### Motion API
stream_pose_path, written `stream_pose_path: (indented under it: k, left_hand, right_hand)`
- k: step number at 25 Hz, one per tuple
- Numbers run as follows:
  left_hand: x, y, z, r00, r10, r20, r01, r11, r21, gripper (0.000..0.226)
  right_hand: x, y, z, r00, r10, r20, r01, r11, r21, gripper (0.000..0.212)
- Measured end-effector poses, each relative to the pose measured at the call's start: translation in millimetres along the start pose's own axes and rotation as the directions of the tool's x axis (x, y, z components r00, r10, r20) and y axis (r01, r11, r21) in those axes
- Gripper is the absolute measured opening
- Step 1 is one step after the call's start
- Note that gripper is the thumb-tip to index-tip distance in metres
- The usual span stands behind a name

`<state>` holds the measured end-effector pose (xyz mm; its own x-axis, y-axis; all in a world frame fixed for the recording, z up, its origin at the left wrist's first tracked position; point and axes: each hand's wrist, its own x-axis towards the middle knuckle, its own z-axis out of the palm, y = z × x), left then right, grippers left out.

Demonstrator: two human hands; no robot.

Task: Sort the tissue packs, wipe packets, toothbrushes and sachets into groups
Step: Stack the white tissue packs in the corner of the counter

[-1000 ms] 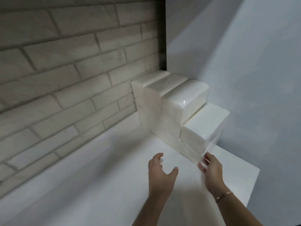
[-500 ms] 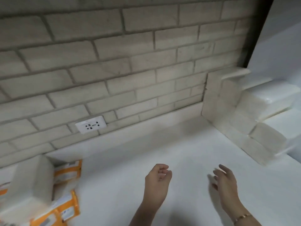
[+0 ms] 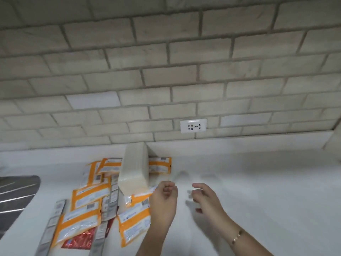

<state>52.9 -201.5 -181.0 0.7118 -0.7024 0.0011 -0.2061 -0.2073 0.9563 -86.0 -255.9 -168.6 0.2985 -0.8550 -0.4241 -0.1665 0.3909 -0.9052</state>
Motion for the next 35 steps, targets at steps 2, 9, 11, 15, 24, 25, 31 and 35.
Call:
stream_pose_path:
  k: [2, 9, 11, 15, 24, 25, 31, 35]
  left_hand:
    - [26, -4, -39, 0.948, 0.154, -0.278, -0.088, 0.967, 0.238, 0.022]
    - [98, -38, -93, 0.959, -0.16, -0.234, 0.245, 0.882, 0.402, 0.108]
    - [98, -39, -93, 0.962, -0.116, -0.248, 0.2, 0.915, 0.349, 0.101]
    - [78, -39, -84, 0.946, -0.108, -0.305, 0.175, 0.963, 0.204, 0.091]
    - [-20, 30, -10, 0.857, -0.397, 0.328, 0.515, 0.68, -0.522, 0.066]
    - [-27, 40, -1, 0.806, -0.403, 0.434, 0.585, 0.652, -0.481, 0.07]
    - [-67, 78, 70, 0.597, -0.284, 0.75, 0.674, 0.684, -0.278, 0.072]
    - [-97, 102, 124, 0.534, -0.231, 0.814, 0.628, 0.752, -0.199, 0.071]
  right_hand:
    - [8, -17, 45, 0.992, 0.006, 0.126, 0.003, 0.997, -0.071, 0.026]
    - [11, -20, 101, 0.97, 0.028, 0.242, 0.007, 0.99, -0.144, 0.021]
    - [6, -20, 89, 0.974, 0.048, 0.223, -0.01, 0.986, -0.168, 0.02]
    - [-6, -27, 38, 0.985, 0.023, 0.172, 0.011, 0.981, -0.194, 0.037]
    - [-40, -29, -57, 0.999, 0.006, -0.034, 0.001, 0.98, 0.2, 0.081]
    - [-43, -32, -61, 0.999, 0.003, -0.05, 0.009, 0.968, 0.251, 0.088]
    - [-58, -28, -127, 0.953, -0.072, -0.294, 0.177, 0.92, 0.35, 0.115]
    - [-76, -15, -188, 0.888, -0.084, -0.452, 0.286, 0.87, 0.401, 0.112]
